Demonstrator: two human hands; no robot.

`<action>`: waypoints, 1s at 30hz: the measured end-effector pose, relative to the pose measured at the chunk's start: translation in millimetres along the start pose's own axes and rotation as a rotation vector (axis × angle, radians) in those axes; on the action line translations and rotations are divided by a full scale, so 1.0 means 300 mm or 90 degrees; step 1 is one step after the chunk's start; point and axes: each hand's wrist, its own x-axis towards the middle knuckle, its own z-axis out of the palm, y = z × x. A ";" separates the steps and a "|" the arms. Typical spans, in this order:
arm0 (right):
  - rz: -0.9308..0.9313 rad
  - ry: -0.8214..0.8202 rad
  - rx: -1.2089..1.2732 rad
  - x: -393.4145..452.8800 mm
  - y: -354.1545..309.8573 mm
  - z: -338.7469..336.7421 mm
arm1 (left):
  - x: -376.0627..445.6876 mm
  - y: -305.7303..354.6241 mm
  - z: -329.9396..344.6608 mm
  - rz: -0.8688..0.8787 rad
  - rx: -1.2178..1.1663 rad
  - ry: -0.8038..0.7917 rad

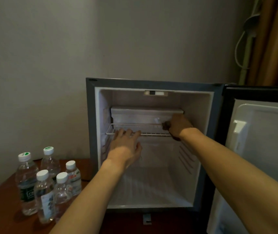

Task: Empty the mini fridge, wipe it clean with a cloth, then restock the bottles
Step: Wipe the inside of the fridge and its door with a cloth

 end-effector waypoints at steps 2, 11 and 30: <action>0.010 -0.013 -0.021 -0.033 0.007 -0.009 | -0.002 0.005 -0.013 0.001 -0.013 -0.009; 0.036 0.010 -0.036 -0.064 0.016 0.002 | -0.011 0.007 -0.024 0.004 -0.021 0.002; 0.055 -0.026 0.063 -0.042 0.025 -0.013 | -0.024 0.021 -0.047 -0.002 -0.010 -0.042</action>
